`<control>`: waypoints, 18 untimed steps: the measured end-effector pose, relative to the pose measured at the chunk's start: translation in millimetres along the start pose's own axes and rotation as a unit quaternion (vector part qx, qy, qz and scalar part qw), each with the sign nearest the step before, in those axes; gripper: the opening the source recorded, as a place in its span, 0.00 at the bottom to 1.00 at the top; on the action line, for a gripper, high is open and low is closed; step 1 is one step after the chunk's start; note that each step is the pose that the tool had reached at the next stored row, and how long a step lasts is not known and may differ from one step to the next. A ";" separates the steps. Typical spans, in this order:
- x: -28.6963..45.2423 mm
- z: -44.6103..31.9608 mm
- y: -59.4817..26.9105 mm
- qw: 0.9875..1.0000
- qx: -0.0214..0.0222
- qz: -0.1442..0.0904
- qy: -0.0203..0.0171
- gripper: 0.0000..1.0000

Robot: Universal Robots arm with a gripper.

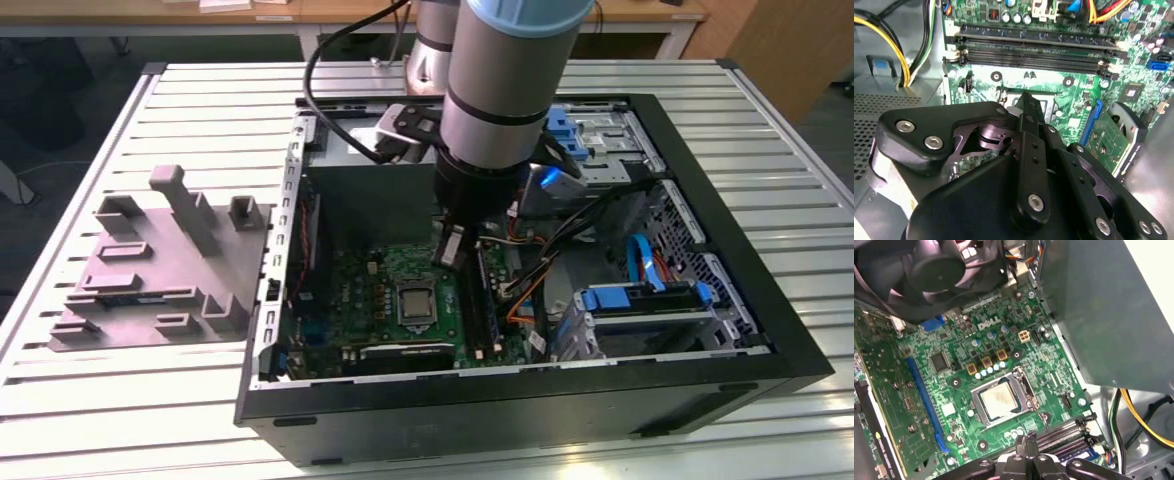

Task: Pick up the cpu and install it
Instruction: 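Install the first cpu locking lever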

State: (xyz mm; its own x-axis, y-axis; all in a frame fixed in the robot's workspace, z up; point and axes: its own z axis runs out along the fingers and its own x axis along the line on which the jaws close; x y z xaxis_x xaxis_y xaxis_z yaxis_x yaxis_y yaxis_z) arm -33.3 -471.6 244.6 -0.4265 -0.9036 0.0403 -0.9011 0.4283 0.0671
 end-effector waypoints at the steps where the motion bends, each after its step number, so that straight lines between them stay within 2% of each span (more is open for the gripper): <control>1: -0.6 -0.1 -1.1 1.000 0.000 0.000 0.000 0.11; 3: -2.1 -0.3 -3.5 1.000 -0.001 0.000 -0.002 0.11; 6: -3.6 -0.4 -5.3 1.000 -0.004 -0.001 -0.008 0.11; 9: -3.7 -0.4 -5.3 1.000 -0.005 -0.001 -0.011 0.11; 12: -4.7 -0.2 -4.9 1.000 -0.010 -0.002 -0.021 0.11; 13: -5.8 0.1 -4.5 1.000 -0.011 -0.002 -0.023 0.11; 18: -12.6 0.9 -1.3 1.000 -0.011 -0.002 -0.024 0.11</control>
State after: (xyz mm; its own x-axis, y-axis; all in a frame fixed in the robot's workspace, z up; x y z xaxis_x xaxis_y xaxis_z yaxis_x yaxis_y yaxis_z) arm -26.8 -460.7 243.1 -0.4265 -0.9045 -0.0081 -0.9011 0.4241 0.0900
